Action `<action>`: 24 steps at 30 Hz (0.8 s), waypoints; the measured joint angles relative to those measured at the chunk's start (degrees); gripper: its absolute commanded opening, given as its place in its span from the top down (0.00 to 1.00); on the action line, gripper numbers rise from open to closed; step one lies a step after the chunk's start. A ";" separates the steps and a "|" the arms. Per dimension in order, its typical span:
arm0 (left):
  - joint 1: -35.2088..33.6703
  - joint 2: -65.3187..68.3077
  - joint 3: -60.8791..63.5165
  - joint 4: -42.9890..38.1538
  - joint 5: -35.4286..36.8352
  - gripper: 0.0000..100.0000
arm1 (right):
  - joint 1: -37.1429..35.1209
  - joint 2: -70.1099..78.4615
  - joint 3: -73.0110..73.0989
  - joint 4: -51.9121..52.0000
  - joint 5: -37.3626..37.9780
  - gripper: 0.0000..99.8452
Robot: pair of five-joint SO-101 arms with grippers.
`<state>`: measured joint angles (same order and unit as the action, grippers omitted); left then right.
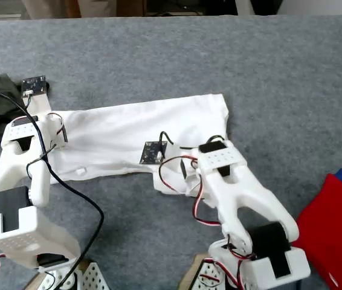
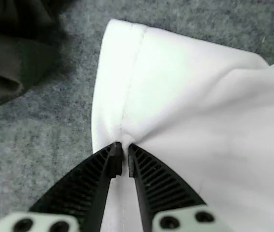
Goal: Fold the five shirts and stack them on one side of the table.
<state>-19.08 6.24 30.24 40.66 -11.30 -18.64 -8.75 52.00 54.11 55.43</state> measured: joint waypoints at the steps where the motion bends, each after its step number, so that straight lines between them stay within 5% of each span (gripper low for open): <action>1: 0.00 0.00 0.00 0.00 0.00 0.98 | 0.35 0.26 -1.14 0.35 0.00 1.00; 9: 0.00 0.00 0.00 -0.26 0.00 0.98 | 0.70 3.87 -23.38 9.58 -0.35 1.00; 24: 0.00 0.00 0.00 -0.26 0.00 0.98 | -0.88 33.14 -68.40 20.57 6.95 0.96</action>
<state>-19.08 6.24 30.24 40.40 -11.30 -19.52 24.40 -16.40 74.68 62.37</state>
